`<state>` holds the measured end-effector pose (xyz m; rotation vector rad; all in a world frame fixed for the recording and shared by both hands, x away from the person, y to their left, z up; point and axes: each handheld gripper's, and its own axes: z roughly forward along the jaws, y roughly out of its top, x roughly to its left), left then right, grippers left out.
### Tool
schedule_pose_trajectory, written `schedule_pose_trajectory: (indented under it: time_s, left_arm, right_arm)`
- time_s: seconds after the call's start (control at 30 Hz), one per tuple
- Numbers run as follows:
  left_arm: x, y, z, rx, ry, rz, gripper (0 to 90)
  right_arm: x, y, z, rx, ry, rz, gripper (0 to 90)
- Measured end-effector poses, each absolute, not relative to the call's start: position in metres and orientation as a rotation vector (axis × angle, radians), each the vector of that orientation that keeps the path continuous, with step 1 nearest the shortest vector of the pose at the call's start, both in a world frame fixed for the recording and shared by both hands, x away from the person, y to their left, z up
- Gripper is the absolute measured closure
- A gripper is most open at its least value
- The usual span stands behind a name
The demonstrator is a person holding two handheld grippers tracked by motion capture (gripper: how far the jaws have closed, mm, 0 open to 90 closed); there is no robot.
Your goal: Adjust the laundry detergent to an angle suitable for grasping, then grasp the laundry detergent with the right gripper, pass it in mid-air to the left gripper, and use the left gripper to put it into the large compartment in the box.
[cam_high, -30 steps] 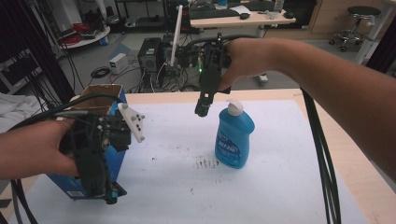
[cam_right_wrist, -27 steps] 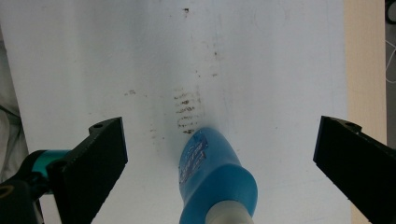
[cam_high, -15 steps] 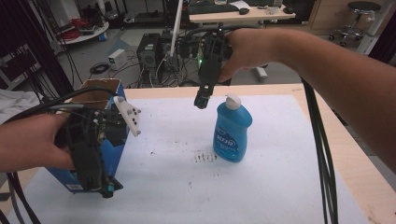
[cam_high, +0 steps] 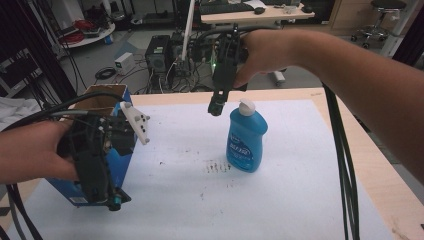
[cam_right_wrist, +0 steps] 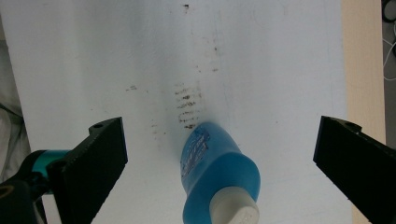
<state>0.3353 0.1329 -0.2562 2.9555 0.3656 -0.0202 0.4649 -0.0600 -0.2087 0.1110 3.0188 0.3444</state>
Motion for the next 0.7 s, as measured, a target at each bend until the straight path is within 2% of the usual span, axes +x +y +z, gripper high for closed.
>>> schedule_pose_trajectory:
  time_s: [0.7]
  left_arm:
    - [0.347, 0.120, -0.260, 2.954, 0.319, -0.014, 1.7]
  right_arm:
    - [0.461, -0.095, -0.204, 0.219, 2.996, 0.368, 2.1]
